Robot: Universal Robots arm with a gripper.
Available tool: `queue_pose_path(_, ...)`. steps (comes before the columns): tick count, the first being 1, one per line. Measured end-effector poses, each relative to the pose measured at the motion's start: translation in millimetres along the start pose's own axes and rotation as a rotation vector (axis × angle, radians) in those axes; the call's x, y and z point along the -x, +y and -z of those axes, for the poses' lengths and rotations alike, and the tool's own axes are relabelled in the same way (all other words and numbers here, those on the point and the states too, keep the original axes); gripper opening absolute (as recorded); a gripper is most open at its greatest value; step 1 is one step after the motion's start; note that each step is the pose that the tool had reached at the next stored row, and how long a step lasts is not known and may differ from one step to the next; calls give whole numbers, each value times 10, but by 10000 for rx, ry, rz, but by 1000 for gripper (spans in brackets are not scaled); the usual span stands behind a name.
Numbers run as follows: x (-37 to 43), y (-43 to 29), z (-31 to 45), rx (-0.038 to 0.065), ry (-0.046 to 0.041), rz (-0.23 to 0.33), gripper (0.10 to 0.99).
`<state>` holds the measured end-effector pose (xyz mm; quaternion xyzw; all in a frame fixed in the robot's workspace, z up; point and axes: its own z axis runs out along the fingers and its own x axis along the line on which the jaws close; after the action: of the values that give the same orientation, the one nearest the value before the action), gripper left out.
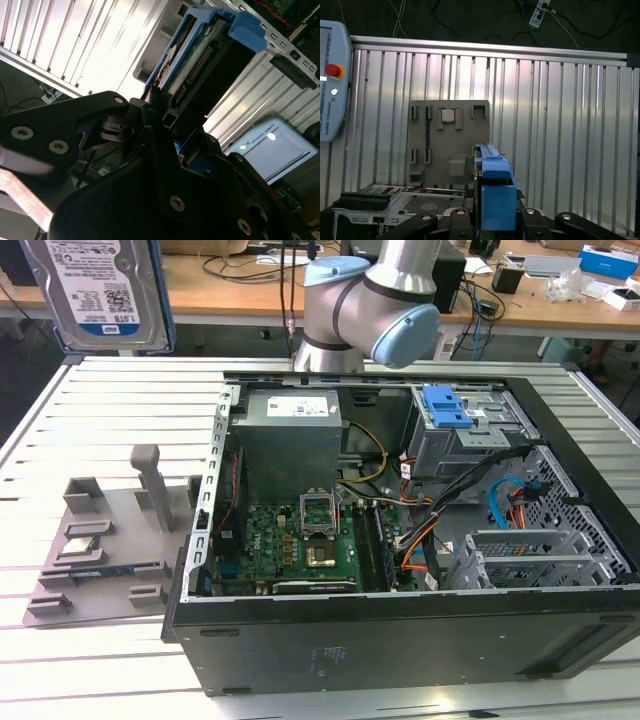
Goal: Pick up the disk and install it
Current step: 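Pick up the disk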
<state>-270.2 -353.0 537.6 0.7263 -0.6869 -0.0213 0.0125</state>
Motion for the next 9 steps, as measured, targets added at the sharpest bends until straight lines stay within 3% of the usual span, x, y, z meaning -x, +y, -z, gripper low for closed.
queue_pose_path(4, -26, -463, 23, 1, 1, 0, 369)
queue_pose_path(9, -36, -653, 32, 2, 1, 0, 369)
